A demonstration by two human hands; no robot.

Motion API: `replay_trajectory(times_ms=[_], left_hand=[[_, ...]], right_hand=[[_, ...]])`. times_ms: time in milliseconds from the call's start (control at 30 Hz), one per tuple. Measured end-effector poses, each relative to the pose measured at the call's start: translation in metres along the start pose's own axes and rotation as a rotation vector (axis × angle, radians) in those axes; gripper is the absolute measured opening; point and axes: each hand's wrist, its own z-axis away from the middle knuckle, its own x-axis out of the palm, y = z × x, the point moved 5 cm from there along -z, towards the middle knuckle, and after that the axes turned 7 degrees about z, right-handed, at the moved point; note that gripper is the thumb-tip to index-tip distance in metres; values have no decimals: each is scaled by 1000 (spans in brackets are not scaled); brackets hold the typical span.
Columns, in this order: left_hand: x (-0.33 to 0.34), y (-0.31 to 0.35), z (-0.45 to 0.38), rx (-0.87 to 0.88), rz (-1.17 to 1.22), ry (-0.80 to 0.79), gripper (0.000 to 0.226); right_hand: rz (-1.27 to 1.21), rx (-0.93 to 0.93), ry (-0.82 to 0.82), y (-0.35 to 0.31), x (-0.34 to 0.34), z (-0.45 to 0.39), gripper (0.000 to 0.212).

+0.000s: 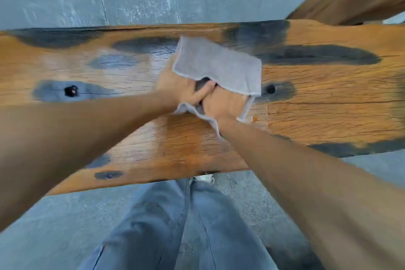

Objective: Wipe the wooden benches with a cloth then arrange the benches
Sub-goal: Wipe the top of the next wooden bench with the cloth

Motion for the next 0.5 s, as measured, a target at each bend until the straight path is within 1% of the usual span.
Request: replay_trajectory(times_ms=[33,67,100,133,167,200,267,300,367,433,500], left_hand=[[-18,-16,-30,0,22,67,70],[-29,-31,-57,-27,10,71,77],[-35,-41,-76,-67,-22,56,86],[-34,-45,-84,-114,-25,37,92],[-29,-43,-84,-136,-7,75,93],[-18,-37,-73,-145,14,147,90],[20,-14,-26,-101,42,258,78],[43,-1,3,-80,61,261,74],[89,22,62,-74,129,217,69],[130,44,113,-34,145,132,61],[157,60,151,-26,203,-33,62]], right_hand=[[-14,53,40,-10,-9,-42,36],[-6,90,45,-17,-18,-77,46],[30,98,-1,-20,-15,-98,54],[86,74,-50,-18,-8,-108,59],[144,23,-48,-15,-1,-107,61],[175,-44,1,-13,4,-97,61],[176,-131,100,2,11,-49,61],[150,-145,96,13,19,-16,60],[109,-143,-34,39,36,56,61],[115,-173,-176,65,44,120,60],[70,-224,-327,82,53,165,43]])
